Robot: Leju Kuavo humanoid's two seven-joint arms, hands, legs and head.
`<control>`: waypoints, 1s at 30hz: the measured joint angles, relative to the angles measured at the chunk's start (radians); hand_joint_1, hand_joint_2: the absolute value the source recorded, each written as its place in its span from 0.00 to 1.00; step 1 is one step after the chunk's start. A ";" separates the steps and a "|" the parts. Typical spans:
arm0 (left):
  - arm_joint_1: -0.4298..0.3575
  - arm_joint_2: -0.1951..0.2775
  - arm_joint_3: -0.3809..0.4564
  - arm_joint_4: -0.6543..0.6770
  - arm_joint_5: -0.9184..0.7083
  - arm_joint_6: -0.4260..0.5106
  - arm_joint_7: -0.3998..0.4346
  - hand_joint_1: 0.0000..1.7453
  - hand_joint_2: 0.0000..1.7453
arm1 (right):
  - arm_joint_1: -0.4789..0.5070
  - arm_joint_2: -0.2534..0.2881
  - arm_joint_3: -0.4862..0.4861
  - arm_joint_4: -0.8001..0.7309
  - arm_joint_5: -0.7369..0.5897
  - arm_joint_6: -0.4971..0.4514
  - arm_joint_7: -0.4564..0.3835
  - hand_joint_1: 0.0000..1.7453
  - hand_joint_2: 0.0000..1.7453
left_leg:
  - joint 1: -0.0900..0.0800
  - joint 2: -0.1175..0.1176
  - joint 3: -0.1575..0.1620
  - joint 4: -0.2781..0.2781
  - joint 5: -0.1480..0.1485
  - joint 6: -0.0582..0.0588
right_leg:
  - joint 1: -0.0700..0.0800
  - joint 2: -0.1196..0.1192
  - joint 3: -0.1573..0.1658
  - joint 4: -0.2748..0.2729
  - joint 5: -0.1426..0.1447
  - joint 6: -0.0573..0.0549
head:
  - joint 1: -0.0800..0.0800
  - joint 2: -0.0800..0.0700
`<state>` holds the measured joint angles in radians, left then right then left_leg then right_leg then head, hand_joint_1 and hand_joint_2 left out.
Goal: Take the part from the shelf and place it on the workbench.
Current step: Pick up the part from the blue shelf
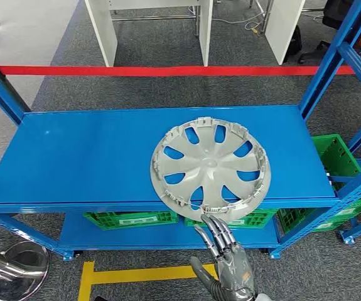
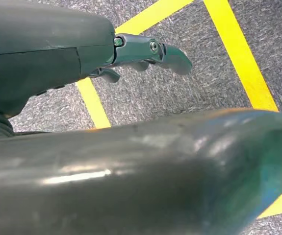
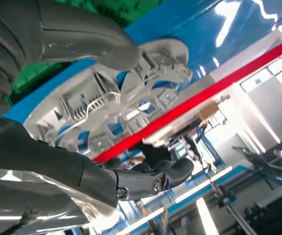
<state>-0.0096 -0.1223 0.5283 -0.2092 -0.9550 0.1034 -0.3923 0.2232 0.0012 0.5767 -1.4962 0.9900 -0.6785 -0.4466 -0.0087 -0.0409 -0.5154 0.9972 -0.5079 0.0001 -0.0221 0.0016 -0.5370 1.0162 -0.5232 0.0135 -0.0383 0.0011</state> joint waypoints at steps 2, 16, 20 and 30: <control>-0.001 -0.001 -0.001 0.000 -0.003 0.000 0.002 0.00 0.00 | 0.005 0.019 -0.022 -0.001 0.026 -0.002 -0.009 0.00 1.00 | 0.000 0.000 0.000 0.000 0.000 0.000 | 0.000 0.001 0.000 0.000 0.000 0.000 | 0.000 0.000; -0.013 -0.012 -0.024 0.000 -0.040 -0.016 0.020 0.00 0.00 | -0.009 0.119 -0.153 0.008 0.350 -0.010 0.033 0.00 1.00 | 0.000 0.001 0.000 0.000 0.000 0.000 | 0.000 0.001 0.000 0.000 0.000 0.000 | 0.000 0.000; -0.020 -0.015 -0.033 0.000 -0.052 -0.025 0.028 0.00 0.00 | -0.044 0.112 -0.118 0.028 0.433 -0.010 0.128 0.00 1.00 | 0.000 0.001 0.000 0.000 0.000 0.000 | 0.000 0.001 0.000 0.000 0.000 0.000 | 0.000 0.000; -0.034 -0.017 -0.049 0.000 -0.072 -0.046 0.040 0.00 0.00 | -0.155 0.027 0.039 0.122 0.548 -0.011 0.382 0.00 1.00 | 0.000 0.001 0.000 0.001 0.000 0.000 | 0.000 0.001 0.000 0.000 0.000 0.000 | 0.000 0.000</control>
<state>-0.0432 -0.1393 0.4797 -0.2090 -1.0273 0.0575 -0.3521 0.0681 0.0287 0.6161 -1.3742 1.5381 -0.6893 -0.0641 -0.0087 -0.0402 -0.5155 0.9977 -0.5078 0.0001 -0.0223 0.0025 -0.5367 1.0162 -0.5228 0.0139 -0.0383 0.0011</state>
